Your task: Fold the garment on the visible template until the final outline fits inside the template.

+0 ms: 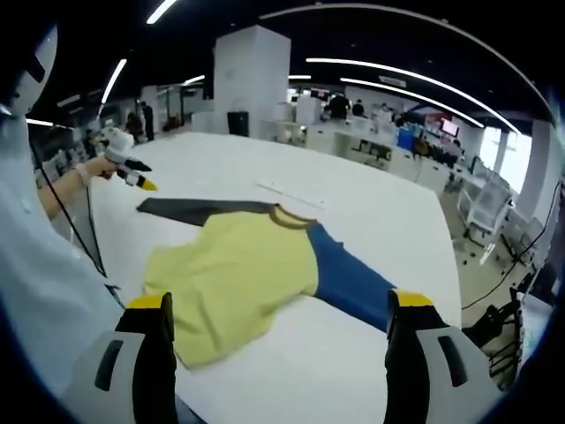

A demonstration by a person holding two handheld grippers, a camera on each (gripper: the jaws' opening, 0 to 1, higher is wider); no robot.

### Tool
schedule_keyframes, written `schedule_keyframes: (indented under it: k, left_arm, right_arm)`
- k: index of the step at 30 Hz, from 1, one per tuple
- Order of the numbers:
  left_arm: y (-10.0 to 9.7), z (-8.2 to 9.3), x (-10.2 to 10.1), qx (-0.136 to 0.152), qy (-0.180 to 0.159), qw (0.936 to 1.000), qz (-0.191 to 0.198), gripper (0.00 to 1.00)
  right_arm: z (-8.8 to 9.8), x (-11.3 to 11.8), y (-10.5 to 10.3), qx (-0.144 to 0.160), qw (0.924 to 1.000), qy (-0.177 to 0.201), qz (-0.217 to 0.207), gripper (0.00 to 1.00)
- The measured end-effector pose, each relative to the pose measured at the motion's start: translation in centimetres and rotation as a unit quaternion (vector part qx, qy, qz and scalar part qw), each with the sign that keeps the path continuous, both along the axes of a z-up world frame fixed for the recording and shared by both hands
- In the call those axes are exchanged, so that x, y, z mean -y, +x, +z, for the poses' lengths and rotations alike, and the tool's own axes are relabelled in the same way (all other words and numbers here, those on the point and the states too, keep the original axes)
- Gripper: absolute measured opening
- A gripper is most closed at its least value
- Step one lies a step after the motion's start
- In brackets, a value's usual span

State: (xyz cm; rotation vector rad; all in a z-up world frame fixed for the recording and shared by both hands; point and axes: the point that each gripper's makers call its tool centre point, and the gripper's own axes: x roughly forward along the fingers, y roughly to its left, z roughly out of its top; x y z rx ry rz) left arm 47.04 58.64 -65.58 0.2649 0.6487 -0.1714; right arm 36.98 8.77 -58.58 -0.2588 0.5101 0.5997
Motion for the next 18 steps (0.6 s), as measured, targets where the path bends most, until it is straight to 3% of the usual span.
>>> schedule_keyframes:
  k: [4,18]
  left_arm:
    - [0.0,0.8,0.3,0.011,0.032,0.9994,-0.013,0.72]
    - [-0.6,2.6,3.3,0.034,-0.013,0.9979,-0.053,0.82]
  right_arm:
    - [0.0,-0.1,0.1,0.001,1.0,0.001,0.001,1.0]
    - [0.0,-0.1,0.1,0.003,1.0,0.001,0.001,1.0]
